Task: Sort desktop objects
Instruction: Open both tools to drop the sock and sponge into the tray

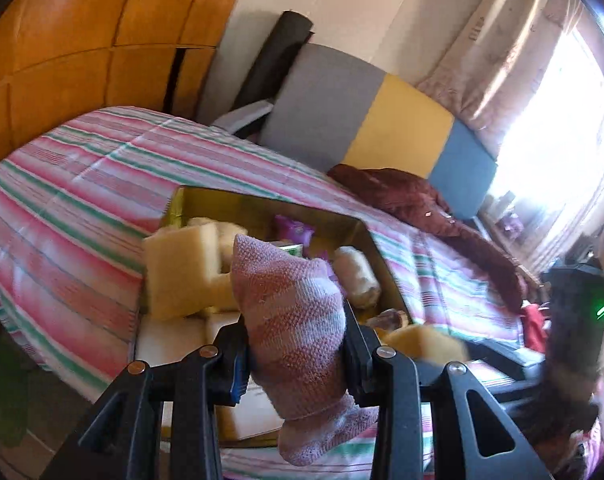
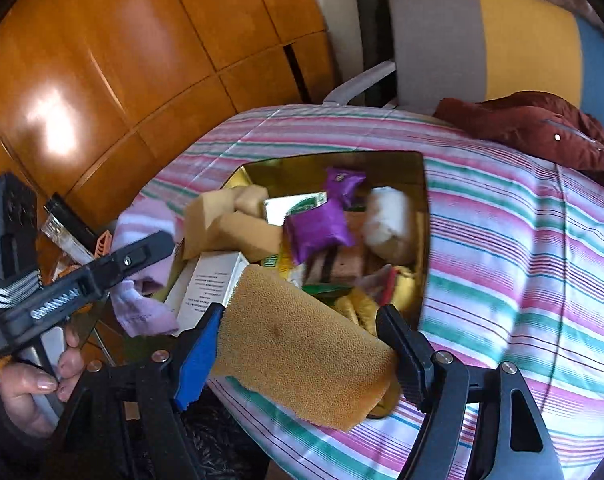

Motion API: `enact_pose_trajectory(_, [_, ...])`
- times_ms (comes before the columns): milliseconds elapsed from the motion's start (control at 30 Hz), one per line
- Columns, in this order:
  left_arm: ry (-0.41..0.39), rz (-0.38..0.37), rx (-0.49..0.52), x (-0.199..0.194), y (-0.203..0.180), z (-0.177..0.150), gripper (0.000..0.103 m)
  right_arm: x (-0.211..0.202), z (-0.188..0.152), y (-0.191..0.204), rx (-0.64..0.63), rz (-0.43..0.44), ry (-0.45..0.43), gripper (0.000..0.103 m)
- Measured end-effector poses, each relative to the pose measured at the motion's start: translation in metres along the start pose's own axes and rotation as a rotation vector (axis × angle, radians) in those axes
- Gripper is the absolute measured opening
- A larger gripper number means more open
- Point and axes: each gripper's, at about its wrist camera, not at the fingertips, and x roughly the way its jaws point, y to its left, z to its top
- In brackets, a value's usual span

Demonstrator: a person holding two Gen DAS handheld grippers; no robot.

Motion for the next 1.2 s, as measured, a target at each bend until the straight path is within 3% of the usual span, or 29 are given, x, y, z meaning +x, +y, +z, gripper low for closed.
enact_pose_trajectory(133, [-0.011, -0.051, 0.03, 0.009, -0.013, 0.013, 0.037, 0.015, -0.003, 0.008, -0.022, -0.033, 0.021, 0.079])
enact_pose_trajectory(300, [0.0, -0.073, 0.046, 0.027, -0.022, 0.026, 0.038, 0.024, -0.005, 0.009, -0.027, -0.031, 0.035, 0.091])
enact_pose_trajectory(633, [0.08, -0.061, 0.093, 0.067, -0.035, 0.031, 0.038, 0.024, -0.012, 0.001, 0.016, -0.037, 0.046, 0.091])
enact_pose_trajectory(900, [0.131, 0.001, 0.157, 0.093, -0.046, 0.018, 0.047, 0.016, -0.018, 0.002, 0.031, -0.057, 0.035, 0.095])
enact_pose_trajectory(1200, [0.092, 0.087, 0.19, 0.086, -0.047, 0.015, 0.051, 0.015, -0.021, -0.001, 0.037, -0.074, 0.034, 0.096])
